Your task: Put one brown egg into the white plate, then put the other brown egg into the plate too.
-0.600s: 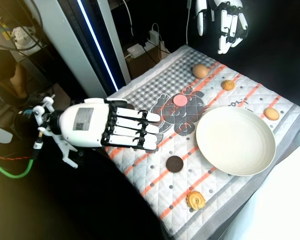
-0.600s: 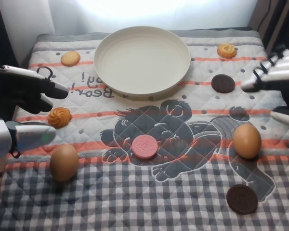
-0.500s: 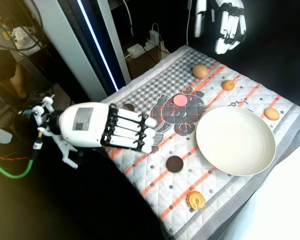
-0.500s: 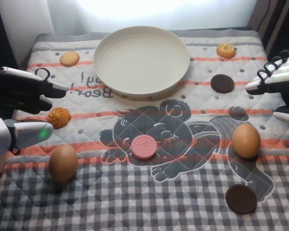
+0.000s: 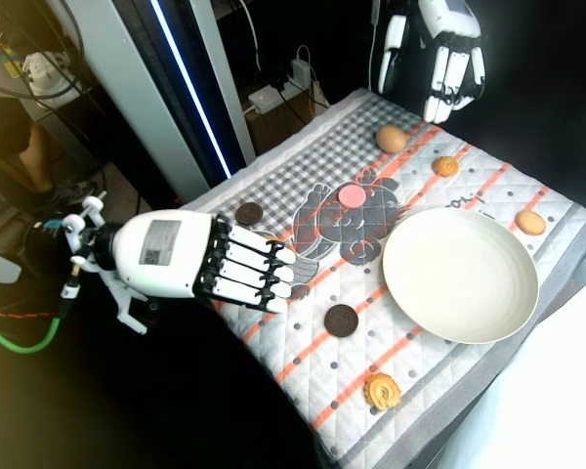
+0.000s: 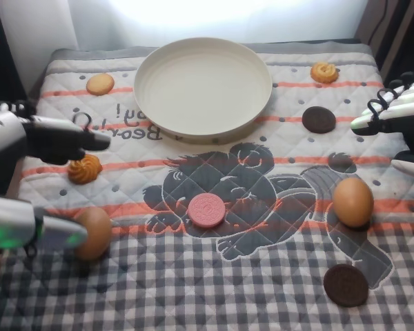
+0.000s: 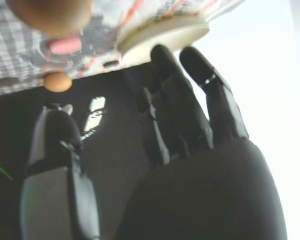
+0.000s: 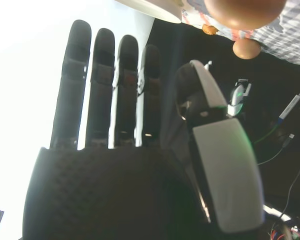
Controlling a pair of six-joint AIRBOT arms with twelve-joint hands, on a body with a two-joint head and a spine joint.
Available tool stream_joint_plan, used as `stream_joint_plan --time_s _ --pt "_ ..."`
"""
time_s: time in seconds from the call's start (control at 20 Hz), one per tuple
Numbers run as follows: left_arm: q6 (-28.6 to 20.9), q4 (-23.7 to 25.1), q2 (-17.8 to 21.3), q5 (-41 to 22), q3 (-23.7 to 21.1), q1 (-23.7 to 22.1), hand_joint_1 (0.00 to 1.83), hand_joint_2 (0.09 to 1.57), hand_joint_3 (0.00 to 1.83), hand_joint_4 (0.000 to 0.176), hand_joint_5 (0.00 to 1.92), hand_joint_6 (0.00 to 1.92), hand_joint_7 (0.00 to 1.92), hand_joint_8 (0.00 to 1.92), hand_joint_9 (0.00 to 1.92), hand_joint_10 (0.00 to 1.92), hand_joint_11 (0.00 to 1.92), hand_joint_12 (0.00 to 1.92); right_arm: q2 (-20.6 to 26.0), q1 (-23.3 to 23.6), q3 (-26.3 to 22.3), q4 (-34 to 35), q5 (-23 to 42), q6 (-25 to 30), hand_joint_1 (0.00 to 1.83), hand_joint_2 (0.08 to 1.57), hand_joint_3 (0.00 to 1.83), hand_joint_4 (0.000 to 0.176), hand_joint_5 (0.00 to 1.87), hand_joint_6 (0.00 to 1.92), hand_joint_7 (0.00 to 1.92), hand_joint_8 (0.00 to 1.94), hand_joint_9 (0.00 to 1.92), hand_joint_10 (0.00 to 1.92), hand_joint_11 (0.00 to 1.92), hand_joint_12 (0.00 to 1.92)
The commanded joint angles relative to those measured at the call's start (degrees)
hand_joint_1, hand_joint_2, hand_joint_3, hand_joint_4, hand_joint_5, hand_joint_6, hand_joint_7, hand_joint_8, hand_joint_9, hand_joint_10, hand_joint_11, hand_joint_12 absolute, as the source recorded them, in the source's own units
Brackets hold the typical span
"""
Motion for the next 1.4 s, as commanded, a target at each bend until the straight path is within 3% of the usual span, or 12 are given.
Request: stream_joint_plan --time_s 0.0,0.1,0.25,0.4,0.55,0.6,0.7,0.8,1.2,1.25,1.3,1.35 --pt "0.9 0.1 -0.4 -3.8 0.3 -0.8 0.81 0.83 0.00 0.153 0.46 0.00 0.61 0.00 0.69 0.00 0.07 1.40 -0.1 0.4 0.3 1.8 6.4 0.2 0.78 1.35 0.00 0.000 0.69 0.00 0.75 0.01 0.72 0.00 0.69 0.05" --pt "2.2 0.1 -1.3 -1.4 0.8 -1.4 0.79 0.83 0.00 0.165 0.46 0.00 0.61 0.00 0.71 0.01 0.09 1.44 -0.1 0.4 0.3 1.7 6.4 0.2 0.78 1.35 0.00 0.000 0.69 0.00 0.76 0.01 0.72 0.00 0.69 0.05" --pt "2.3 0.1 -2.3 2.3 2.0 -1.5 0.77 0.85 0.00 0.168 0.45 0.00 0.63 0.00 0.76 0.04 0.12 1.52 -0.2 0.4 0.3 1.7 6.4 0.2 0.80 1.35 0.00 0.000 0.69 0.00 0.76 0.01 0.74 0.01 0.71 0.05" --pt "6.0 -1.7 -3.7 4.9 3.1 -2.3 0.78 0.85 0.00 0.163 0.47 0.01 0.65 0.01 0.76 0.05 0.12 1.56 -0.3 0.2 0.4 1.7 6.4 0.2 0.80 1.35 0.00 0.000 0.70 0.00 0.78 0.01 0.77 0.01 0.73 0.06" --pt "6.5 -1.9 -5.4 6.7 4.2 -3.4 0.78 0.86 0.00 0.163 0.48 0.01 0.68 0.01 0.78 0.06 0.14 1.56 -0.4 0.2 0.5 1.7 6.4 0.2 0.78 1.36 0.00 0.000 0.71 0.00 0.79 0.01 0.78 0.01 0.75 0.06" --pt "6.5 -1.7 -5.7 7.3 4.5 -3.6 0.76 0.88 0.00 0.154 0.49 0.00 0.67 0.00 0.77 0.08 0.10 1.59 -0.4 0.2 0.5 1.7 6.4 0.2 0.77 1.36 0.00 0.000 0.71 0.00 0.79 0.00 0.79 0.01 0.75 0.06" --pt "6.5 -1.4 -6.0 8.5 4.9 -3.9 0.75 0.88 0.00 0.156 0.49 0.00 0.67 0.00 0.50 0.70 0.06 1.67 -0.4 0.1 0.5 1.7 6.4 0.2 0.77 1.36 0.00 0.000 0.71 0.00 0.79 0.00 0.79 0.01 0.75 0.06" --pt "6.5 -1.8 -6.1 9.1 5.3 -3.8 0.77 0.89 0.00 0.163 0.47 0.00 0.68 0.00 0.37 1.02 0.01 1.73 -0.4 0.0 0.5 1.7 6.4 0.2 0.76 1.37 0.00 0.000 0.72 0.01 0.80 0.01 0.81 0.02 0.78 0.07" --pt "6.6 -2.4 -7.1 9.7 5.8 -4.1 0.80 0.88 0.00 0.144 0.54 0.00 0.74 0.01 0.37 1.08 0.02 1.73 -0.6 -0.3 0.7 1.8 6.4 0.2 0.70 1.39 0.00 0.000 0.74 0.00 0.85 0.01 0.89 0.02 0.85 0.10" --pt "6.6 -2.3 -7.2 9.8 5.8 -4.2 0.80 0.88 0.00 0.132 0.56 0.00 0.76 0.02 0.39 1.11 0.05 1.72 -0.6 -0.3 0.7 1.8 6.4 0.2 0.70 1.40 0.01 0.000 0.75 0.00 0.85 0.01 0.90 0.02 0.86 0.10" --pt "6.6 -2.3 -7.2 9.8 5.7 -4.2 0.79 0.90 0.00 0.118 0.62 0.00 0.77 0.02 0.36 1.21 0.07 1.73 -0.6 -0.3 0.7 1.8 6.4 0.2 0.72 1.40 0.00 0.000 0.75 0.00 0.87 0.00 0.97 0.01 0.87 0.29" --pt "6.6 -2.3 -7.2 9.8 5.7 -4.2 0.79 0.90 0.00 0.118 0.62 0.00 0.77 0.02 0.36 1.21 0.07 1.73 -0.6 -0.3 0.7 1.8 6.4 0.2 0.72 1.40 0.00 0.000 0.75 0.00 0.87 0.00 0.97 0.01 0.87 0.29"
